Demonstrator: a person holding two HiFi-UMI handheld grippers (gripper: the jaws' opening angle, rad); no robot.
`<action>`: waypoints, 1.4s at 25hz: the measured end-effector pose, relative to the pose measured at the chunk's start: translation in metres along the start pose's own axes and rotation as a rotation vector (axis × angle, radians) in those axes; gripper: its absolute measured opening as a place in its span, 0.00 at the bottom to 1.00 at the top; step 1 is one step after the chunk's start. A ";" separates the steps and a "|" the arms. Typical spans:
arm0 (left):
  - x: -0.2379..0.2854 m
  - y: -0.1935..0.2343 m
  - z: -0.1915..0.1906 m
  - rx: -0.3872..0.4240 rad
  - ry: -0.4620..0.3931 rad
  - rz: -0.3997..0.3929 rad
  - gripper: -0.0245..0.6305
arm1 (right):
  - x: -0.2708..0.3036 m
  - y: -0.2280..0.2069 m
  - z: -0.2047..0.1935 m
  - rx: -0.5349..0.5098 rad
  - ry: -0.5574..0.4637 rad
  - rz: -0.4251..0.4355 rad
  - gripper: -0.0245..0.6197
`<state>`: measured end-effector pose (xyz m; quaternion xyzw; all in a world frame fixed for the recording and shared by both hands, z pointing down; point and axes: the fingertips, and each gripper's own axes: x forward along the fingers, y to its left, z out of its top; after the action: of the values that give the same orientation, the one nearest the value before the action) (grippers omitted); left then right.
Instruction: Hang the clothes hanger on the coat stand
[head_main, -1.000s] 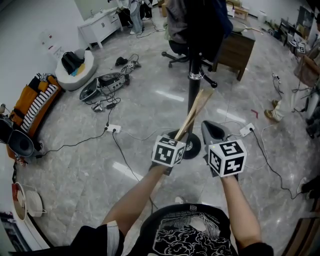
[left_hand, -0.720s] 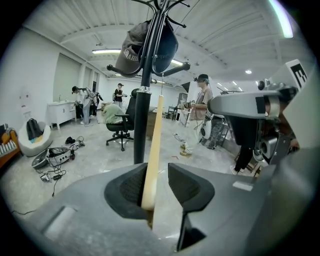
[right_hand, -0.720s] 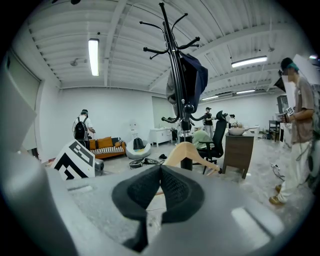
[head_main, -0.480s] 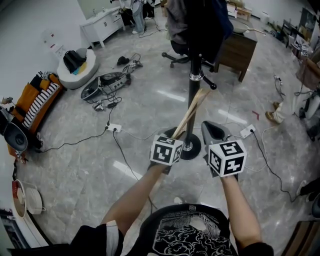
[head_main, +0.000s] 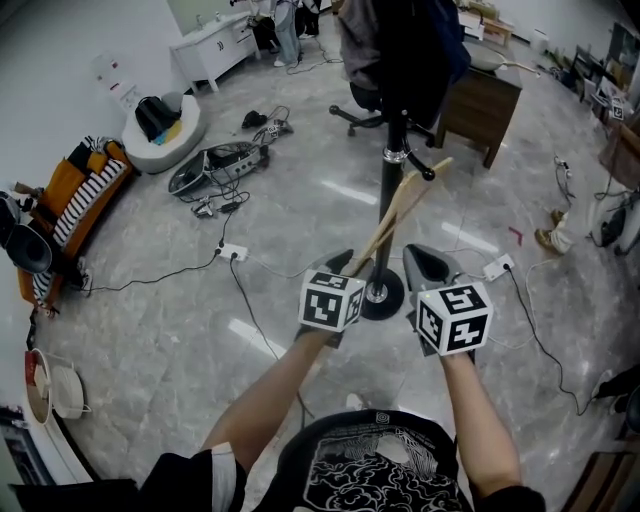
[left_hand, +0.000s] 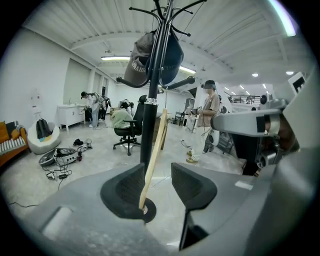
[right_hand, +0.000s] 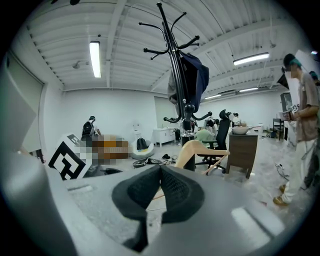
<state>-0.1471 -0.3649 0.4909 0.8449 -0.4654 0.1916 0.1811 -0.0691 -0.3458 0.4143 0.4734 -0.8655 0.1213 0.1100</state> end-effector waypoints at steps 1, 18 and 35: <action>-0.002 -0.002 0.002 -0.005 -0.009 -0.002 0.26 | -0.001 0.001 -0.001 -0.001 0.000 0.004 0.04; -0.044 -0.081 0.060 0.002 -0.157 0.000 0.26 | -0.046 -0.002 0.004 -0.015 -0.017 0.061 0.04; -0.049 -0.154 0.058 0.022 -0.192 0.042 0.07 | -0.105 -0.023 -0.004 -0.037 -0.029 0.107 0.04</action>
<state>-0.0305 -0.2805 0.3967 0.8515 -0.4959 0.1185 0.1221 0.0061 -0.2730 0.3887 0.4261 -0.8932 0.1042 0.0993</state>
